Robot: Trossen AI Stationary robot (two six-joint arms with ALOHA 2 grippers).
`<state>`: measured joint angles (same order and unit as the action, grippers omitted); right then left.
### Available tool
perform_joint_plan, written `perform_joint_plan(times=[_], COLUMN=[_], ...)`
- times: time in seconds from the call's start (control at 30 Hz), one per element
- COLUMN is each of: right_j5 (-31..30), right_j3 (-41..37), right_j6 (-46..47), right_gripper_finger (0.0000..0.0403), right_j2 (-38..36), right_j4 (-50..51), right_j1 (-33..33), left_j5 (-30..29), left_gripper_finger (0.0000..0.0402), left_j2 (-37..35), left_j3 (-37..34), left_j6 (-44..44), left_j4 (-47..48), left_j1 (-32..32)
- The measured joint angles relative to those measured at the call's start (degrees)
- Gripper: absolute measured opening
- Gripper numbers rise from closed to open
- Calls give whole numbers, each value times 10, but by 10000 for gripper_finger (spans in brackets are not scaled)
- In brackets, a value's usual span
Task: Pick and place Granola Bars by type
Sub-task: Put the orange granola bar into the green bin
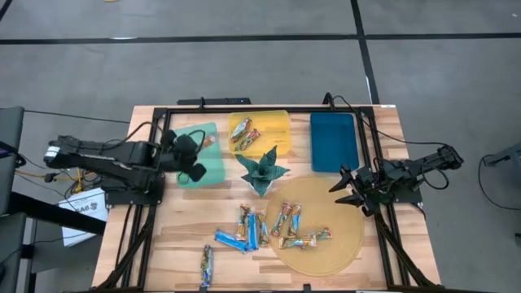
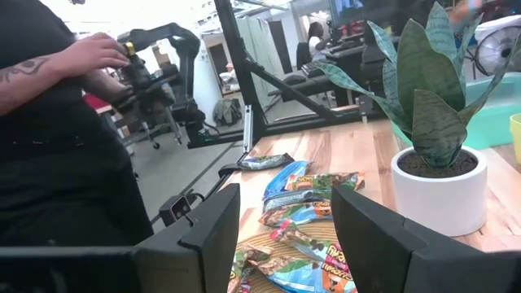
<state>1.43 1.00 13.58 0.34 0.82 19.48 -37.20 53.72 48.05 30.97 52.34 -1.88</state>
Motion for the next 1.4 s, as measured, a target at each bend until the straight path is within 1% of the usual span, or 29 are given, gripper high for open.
perform_joint_plan(times=[0.2, 0.27, 0.43, 0.6, 0.9, 1.03, 1.2, 1.3, 1.4], right_j5=[0, 0, 0, 0, 0, 0, 0, 0, 0], right_j3=[0, 0, 0, 0, 0, 0, 0, 0, 0], right_j6=[0, 0, 0, 0, 0, 0, 0, 0, 0], right_gripper_finger=[189, 189, 189, 189, 189, 189, 189, 189, 189], right_j2=[0, 0, 0, 0, 0, 0, 0, 0, 0], right_j4=[0, 0, 0, 0, 0, 0, 0, 0, 0], right_j1=[0, 0, 0, 0, 0, 0, 0, 0, 0], left_j5=[12, 28, 68, 98, 105, 106, 141, 155, 156], left_gripper_finger=[29, 29, 29, 29, 29, 29, 29, 30, 36], left_j2=[24, 34, 70, 107, 175, 206, 238, 244, 243], left_j3=[0, 0, 0, 0, 0, 0, 0, 0, 0], left_j6=[-63, -79, -117, -184, -332, -360, -384, -393, -397], left_j4=[-3, -3, -3, -3, -4, -15, -31, -51, -63], left_j1=[125, 160, 225, 257, 307, 323, 341, 347, 354])
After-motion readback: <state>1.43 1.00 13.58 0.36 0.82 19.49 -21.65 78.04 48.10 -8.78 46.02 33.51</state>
